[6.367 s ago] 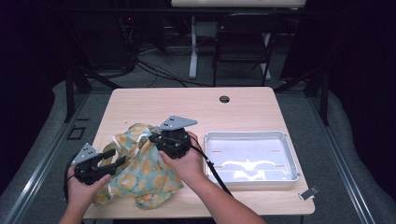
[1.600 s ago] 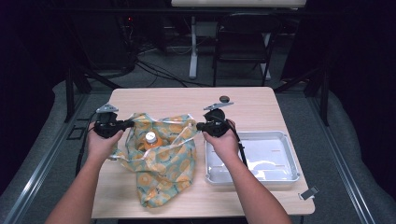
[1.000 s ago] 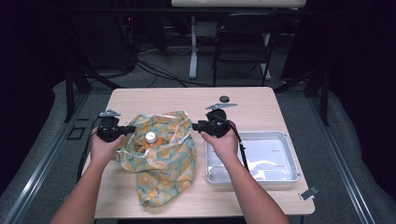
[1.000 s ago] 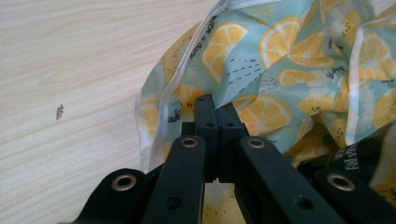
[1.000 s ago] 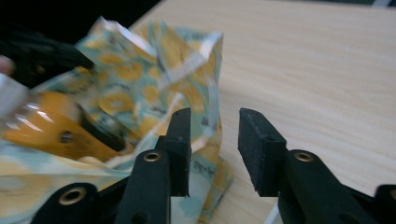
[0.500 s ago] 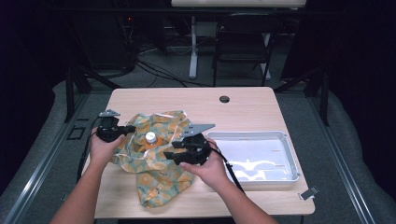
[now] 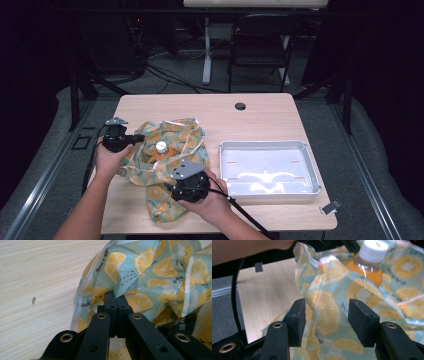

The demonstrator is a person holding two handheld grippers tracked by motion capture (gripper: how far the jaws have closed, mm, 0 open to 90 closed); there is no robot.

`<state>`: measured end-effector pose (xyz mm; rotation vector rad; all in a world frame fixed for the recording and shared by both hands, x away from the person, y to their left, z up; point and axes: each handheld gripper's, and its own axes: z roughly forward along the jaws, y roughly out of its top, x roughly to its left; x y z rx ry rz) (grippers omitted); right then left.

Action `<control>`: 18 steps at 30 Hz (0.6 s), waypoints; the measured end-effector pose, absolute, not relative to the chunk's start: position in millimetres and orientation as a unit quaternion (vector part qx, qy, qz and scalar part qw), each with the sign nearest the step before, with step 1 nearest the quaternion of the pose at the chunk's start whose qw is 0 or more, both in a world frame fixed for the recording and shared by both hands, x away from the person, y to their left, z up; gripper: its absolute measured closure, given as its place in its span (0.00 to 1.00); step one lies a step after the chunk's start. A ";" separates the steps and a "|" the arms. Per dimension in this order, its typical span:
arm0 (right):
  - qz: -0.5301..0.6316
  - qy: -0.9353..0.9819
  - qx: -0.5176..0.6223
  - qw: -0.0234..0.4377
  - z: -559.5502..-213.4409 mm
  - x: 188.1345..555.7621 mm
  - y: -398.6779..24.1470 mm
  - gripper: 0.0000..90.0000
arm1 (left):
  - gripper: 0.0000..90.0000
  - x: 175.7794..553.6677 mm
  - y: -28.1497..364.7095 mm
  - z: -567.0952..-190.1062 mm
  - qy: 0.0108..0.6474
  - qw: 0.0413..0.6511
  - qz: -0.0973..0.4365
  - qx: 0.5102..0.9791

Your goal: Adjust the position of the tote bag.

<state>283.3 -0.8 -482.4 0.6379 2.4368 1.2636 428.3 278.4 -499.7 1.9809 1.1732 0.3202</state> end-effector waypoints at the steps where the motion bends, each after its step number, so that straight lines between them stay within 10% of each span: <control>1: 0.440 0.854 0.228 0.158 -484.6 285.6 0.4 0.54 | 1.00 428.4 278.3 -499.7 0.463 0.397 0.126 0.782; 4: 0.432 0.856 0.232 0.165 -488.0 290.4 1.8 0.57 | 1.00 428.4 278.3 -499.9 0.464 0.397 0.126 0.782; 9: 0.421 0.863 0.244 0.135 -495.4 298.7 -5.8 0.98 | 1.00 429.8 280.8 -500.8 0.462 0.395 0.126 0.784; 18: 0.385 0.884 0.249 0.088 -513.7 291.7 -27.9 1.00 | 1.00 433.8 283.0 -505.0 0.472 0.388 0.125 0.782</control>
